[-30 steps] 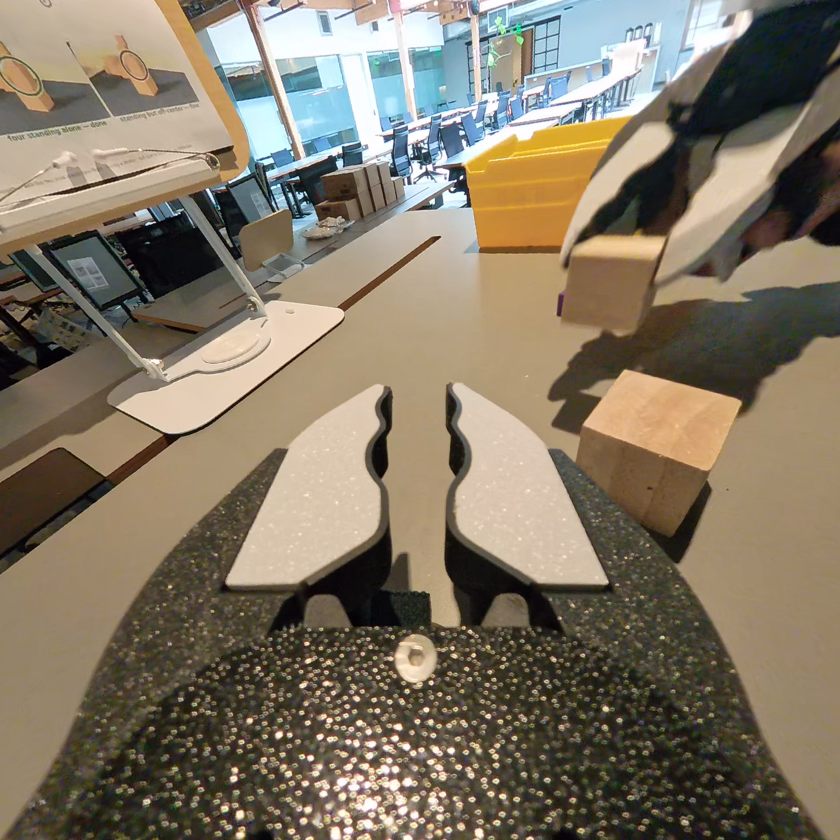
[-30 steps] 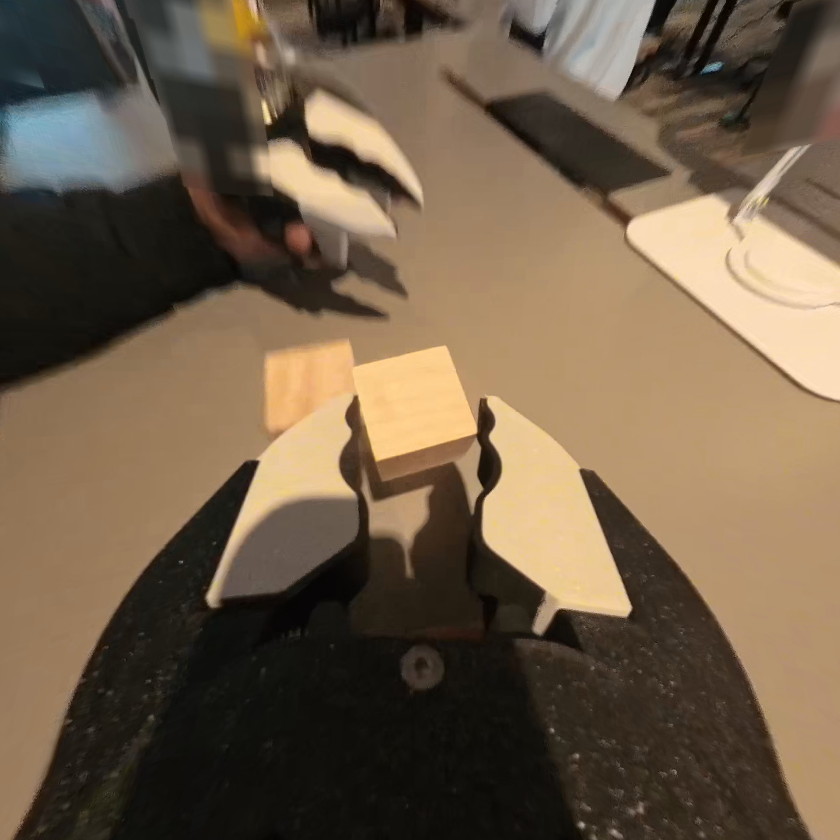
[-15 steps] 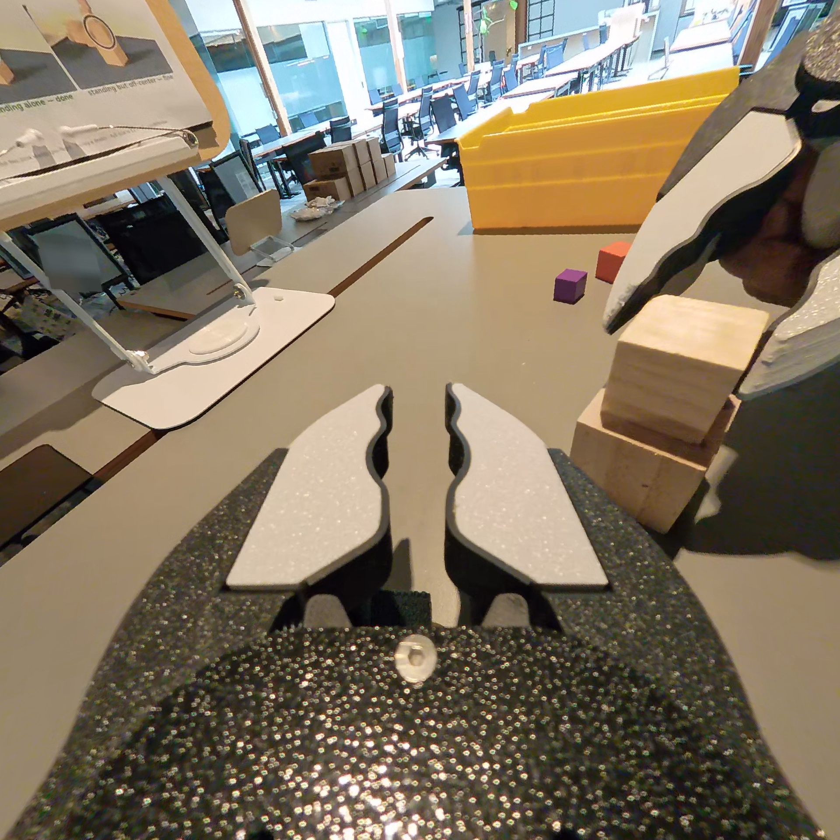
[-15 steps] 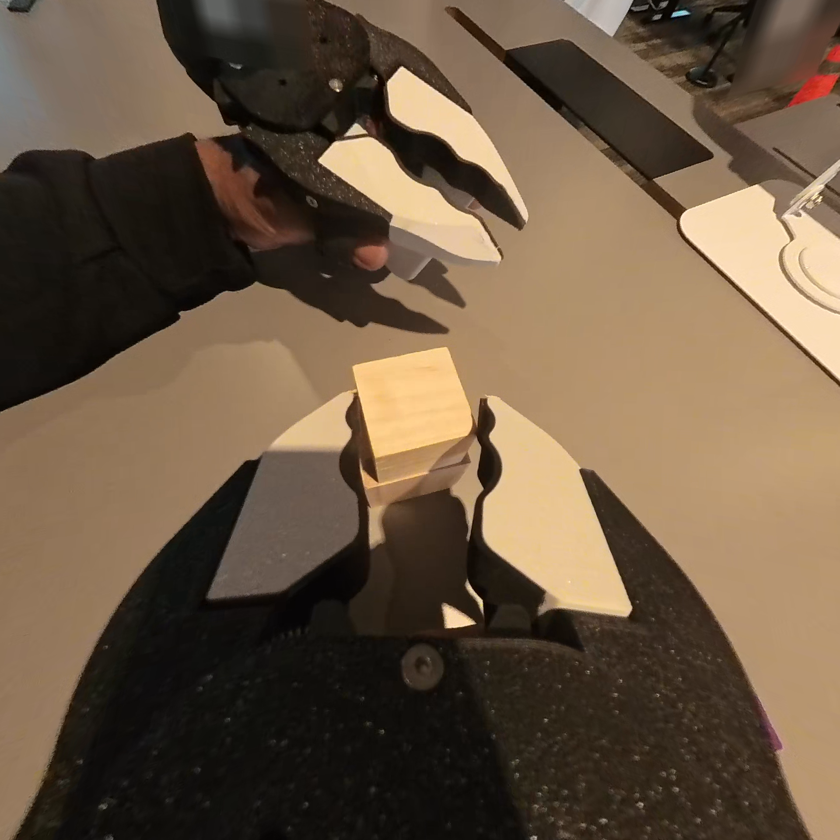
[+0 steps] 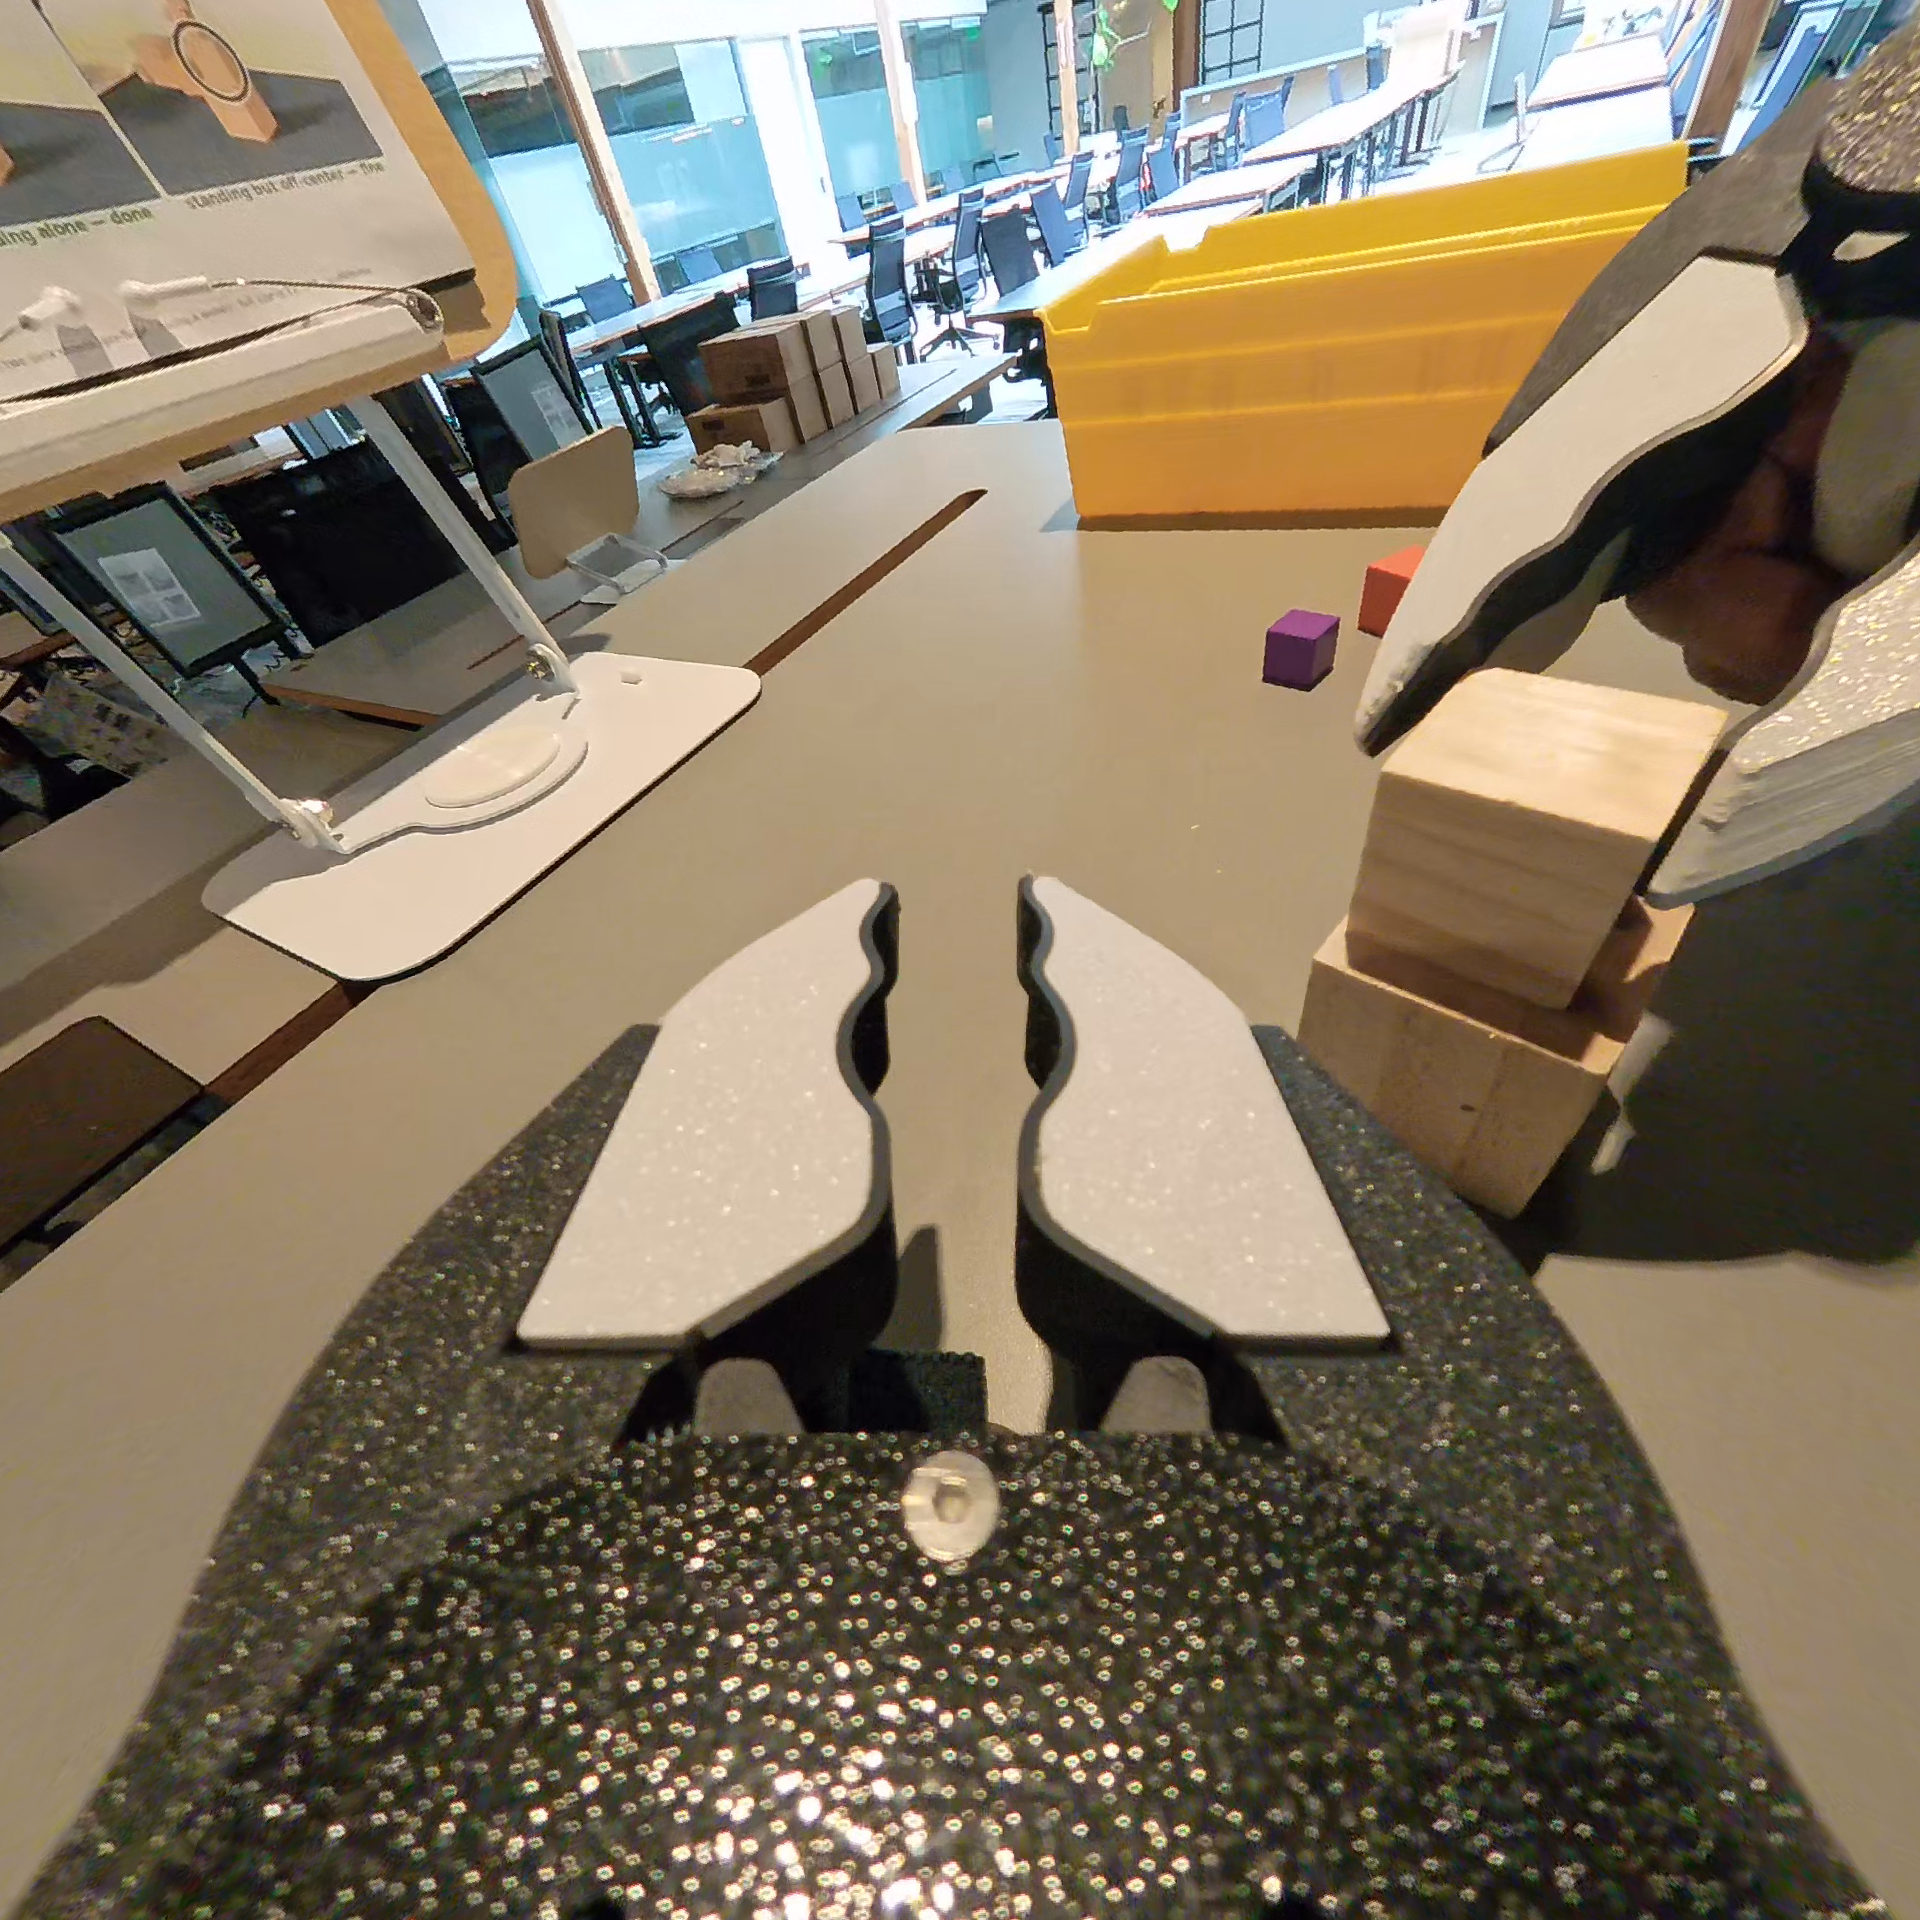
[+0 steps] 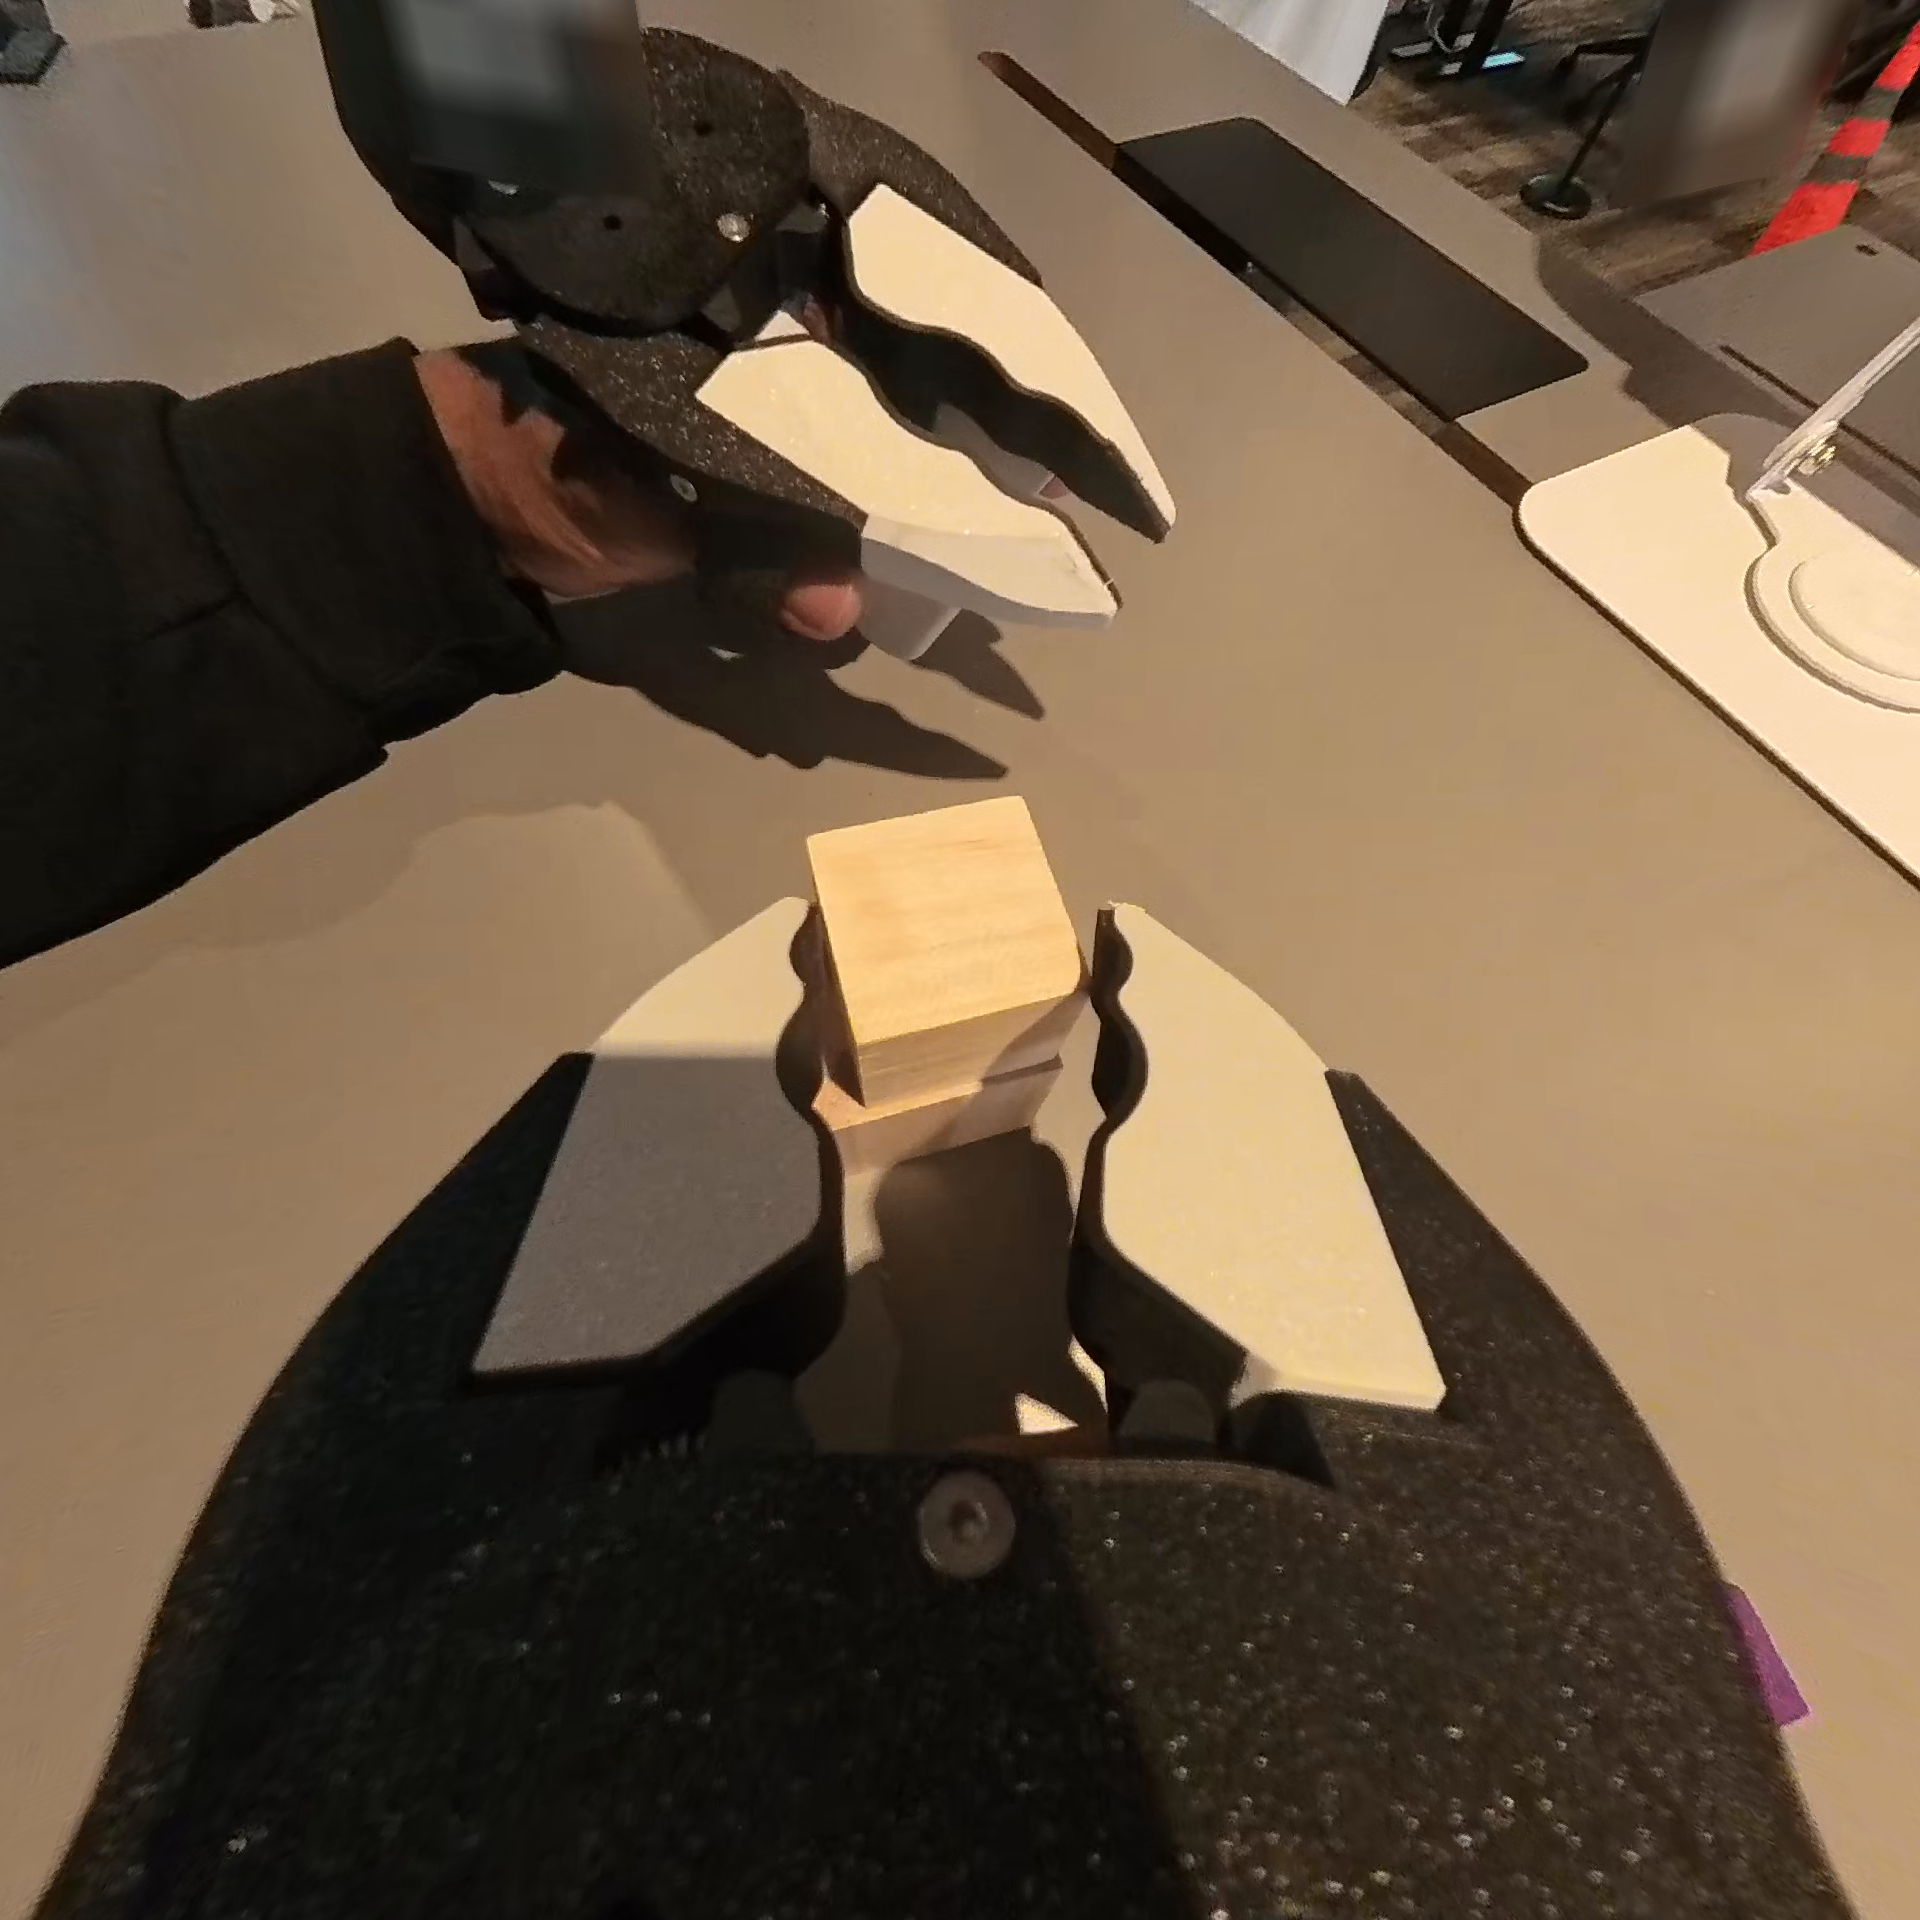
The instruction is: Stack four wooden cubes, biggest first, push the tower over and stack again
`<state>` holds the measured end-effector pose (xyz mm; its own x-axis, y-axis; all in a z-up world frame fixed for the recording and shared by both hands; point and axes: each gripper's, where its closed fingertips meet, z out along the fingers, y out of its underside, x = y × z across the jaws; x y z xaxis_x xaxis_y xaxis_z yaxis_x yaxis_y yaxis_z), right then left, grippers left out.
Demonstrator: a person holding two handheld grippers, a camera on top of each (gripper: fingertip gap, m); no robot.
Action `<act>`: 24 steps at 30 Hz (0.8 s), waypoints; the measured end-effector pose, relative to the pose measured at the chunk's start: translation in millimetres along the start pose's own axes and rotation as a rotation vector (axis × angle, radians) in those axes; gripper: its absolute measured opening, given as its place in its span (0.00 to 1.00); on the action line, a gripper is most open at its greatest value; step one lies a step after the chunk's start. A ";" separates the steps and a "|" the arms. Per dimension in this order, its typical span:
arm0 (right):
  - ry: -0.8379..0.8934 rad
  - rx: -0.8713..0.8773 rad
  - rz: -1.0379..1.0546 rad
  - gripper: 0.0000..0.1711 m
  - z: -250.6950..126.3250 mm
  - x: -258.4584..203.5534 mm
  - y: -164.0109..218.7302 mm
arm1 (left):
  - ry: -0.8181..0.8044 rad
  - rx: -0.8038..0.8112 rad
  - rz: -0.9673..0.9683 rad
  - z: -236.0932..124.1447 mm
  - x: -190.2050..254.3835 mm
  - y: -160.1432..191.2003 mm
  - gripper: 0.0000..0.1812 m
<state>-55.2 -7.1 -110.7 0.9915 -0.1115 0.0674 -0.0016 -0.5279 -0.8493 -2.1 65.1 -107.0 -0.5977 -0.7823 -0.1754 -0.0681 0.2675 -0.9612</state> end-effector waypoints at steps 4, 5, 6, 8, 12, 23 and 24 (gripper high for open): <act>-0.022 0.011 -0.009 0.33 -1.9 -0.7 -0.3 | 0.000 0.002 -0.001 0.0 -0.1 -0.2 0.12; -0.043 0.014 -0.010 0.36 -4.1 -1.2 0.2 | 0.000 0.003 -0.001 0.0 -0.2 -0.3 0.12; -0.066 0.013 -0.005 0.38 -6.6 -1.4 2.3 | 0.000 0.003 0.000 0.0 -0.1 -0.3 0.12; -0.111 0.014 0.025 0.42 -10.0 0.4 7.5 | 0.000 0.004 0.001 0.0 0.1 -0.5 0.12; -0.173 -0.058 0.044 0.47 -5.0 -2.2 26.6 | 0.002 0.005 -0.002 0.1 -0.2 -0.5 0.12; -0.233 -0.127 -0.087 0.34 6.4 -3.3 49.1 | 0.011 -0.005 0.010 1.2 2.0 0.7 0.12; -0.245 -0.128 -0.100 0.34 3.6 0.1 51.1 | 0.012 -0.009 0.016 1.6 2.7 1.2 0.12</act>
<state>-54.7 -31.0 -155.9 0.9895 0.1444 0.0056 0.0962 -0.6297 -0.7709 -2.5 62.4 -109.0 -0.6080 -0.7713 -0.1882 -0.0655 0.2850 -0.9563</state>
